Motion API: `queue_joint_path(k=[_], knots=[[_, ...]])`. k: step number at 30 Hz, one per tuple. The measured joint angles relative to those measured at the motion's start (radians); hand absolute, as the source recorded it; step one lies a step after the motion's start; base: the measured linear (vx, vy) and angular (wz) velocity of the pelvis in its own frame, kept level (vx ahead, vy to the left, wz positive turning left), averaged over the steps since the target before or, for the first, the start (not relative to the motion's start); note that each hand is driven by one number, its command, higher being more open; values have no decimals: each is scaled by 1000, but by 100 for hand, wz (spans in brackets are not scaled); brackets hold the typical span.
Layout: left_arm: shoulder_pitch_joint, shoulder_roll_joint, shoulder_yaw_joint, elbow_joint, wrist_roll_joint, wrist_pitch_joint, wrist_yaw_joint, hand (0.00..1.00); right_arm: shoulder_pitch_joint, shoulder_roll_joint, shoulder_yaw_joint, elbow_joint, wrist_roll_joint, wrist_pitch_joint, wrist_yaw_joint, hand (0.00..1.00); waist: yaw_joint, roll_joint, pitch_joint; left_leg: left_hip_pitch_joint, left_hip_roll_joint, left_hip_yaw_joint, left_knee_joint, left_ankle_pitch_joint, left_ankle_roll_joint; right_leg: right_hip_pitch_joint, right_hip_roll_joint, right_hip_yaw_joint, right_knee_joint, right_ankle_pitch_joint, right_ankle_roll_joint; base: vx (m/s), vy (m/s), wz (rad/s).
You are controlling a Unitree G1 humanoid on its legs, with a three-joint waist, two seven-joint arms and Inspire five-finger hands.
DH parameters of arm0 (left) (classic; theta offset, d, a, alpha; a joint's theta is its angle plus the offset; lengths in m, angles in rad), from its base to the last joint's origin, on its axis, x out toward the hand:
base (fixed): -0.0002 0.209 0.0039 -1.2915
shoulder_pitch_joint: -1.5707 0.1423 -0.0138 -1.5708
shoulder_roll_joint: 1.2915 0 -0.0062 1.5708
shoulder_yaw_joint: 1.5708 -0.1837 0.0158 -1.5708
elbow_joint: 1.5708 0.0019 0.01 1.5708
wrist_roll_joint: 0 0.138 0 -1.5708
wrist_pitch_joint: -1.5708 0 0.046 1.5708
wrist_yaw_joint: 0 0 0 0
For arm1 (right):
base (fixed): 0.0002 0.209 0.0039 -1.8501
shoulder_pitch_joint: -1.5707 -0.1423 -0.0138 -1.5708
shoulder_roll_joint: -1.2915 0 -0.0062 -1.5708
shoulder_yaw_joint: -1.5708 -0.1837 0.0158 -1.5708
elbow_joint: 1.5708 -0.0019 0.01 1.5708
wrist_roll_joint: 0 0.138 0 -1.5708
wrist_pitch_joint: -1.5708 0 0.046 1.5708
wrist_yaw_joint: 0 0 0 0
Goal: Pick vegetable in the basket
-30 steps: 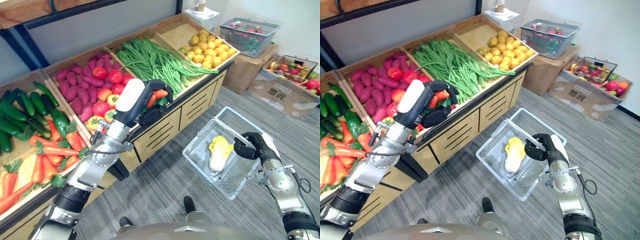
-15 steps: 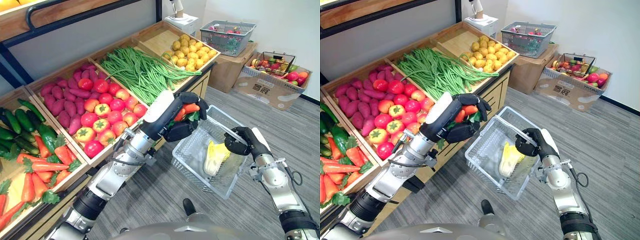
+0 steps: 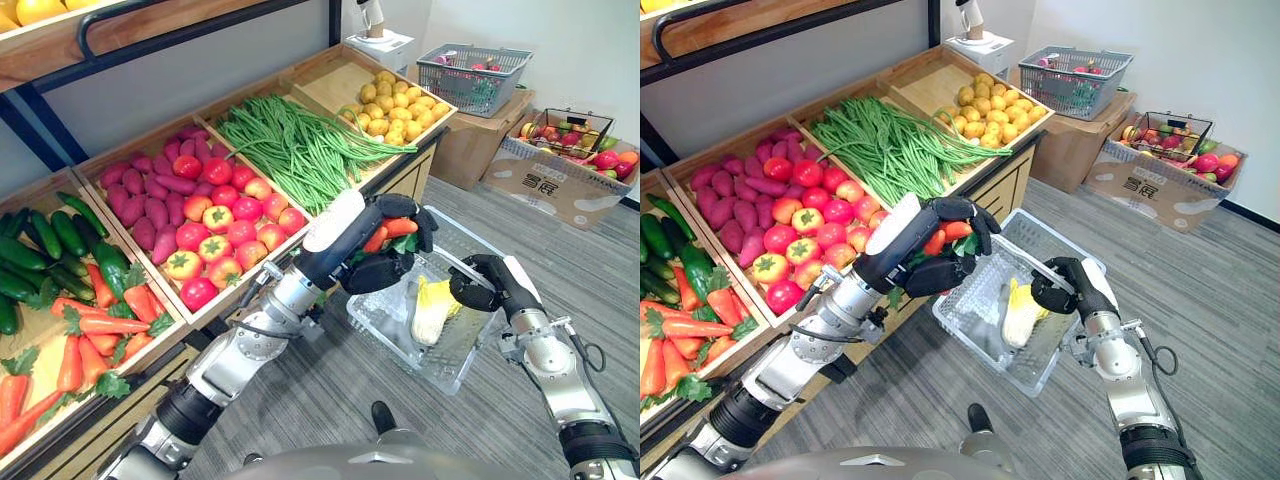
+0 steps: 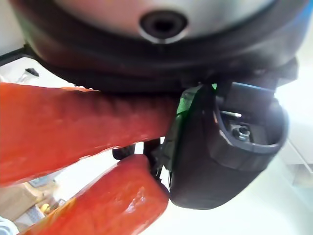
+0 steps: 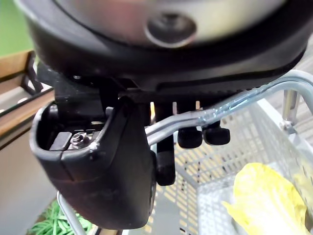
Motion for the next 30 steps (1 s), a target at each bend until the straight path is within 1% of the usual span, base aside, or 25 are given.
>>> queue_joint_path(k=[4,7,11,13,16,19,20,24,27,28,30], knots=[[0,-20,-11,5,-1,0,-14,0,-5,7,11,0,-1,0,-1,0,-5,1,-1,4,-1,9,0,1,0,-4,1,10,-1,-2,-2,-14,-3,-7],[-3,-26,-42,29,-4,0,-15,0,-10,8,43,1,-4,1,-1,0,-6,-1,0,13,-2,16,0,-2,-2,-4,2,17,-1,-2,-2,-4,0,-11],[-3,-36,-82,82,-4,2,-22,0,-49,12,118,7,-11,1,0,0,-16,-4,2,21,-2,47,0,-7,-8,-18,9,44,-1,-1,-2,-1,2,-20],[-3,-38,-88,82,-6,3,-23,0,-71,18,132,7,-12,1,1,0,-22,-6,3,24,-2,63,1,-10,-11,-26,15,57,-2,1,0,7,-1,-29],[-5,-39,-93,84,-9,3,-23,0,-104,21,158,7,-8,1,2,0,-27,-10,6,45,-1,101,4,-13,-13,-28,26,89,-5,8,-7,20,8,-36],[-32,-40,-96,107,-9,3,-23,0,-130,22,173,7,4,1,5,0,-33,-24,13,61,0,131,5,-22,-21,-28,34,113,-15,13,-6,10,13,-31],[-52,-41,-99,120,-9,3,-24,0,-136,23,176,7,19,1,5,0,-36,-34,19,64,0,143,5,-25,-24,-31,37,123,-18,15,-7,-3,8,-17],[-56,-41,-102,124,-9,4,-24,0,-137,31,179,7,29,1,8,0,-43,-44,26,72,0,165,6,-32,-31,-36,44,141,-17,16,-7,-1,12,-18],[-58,-41,-108,138,-9,4,-24,0,-140,54,181,7,31,1,9,0,-56,-50,30,82,2,183,6,-38,-37,-36,50,151,-17,16,-7,0,14,-15],[-62,-43,-112,153,-9,5,-24,0,-141,59,182,7,32,1,9,0,-57,-53,33,85,2,190,11,-45,-38,-36,52,157,-17,16,-7,-13,19,-21],[-62,-45,-113,171,-9,6,-25,0,-149,60,190,7,36,1,9,0,-57,-59,39,80,16,198,65,-79,-40,-35,49,171,-16,16,-7,-23,18,-18]])
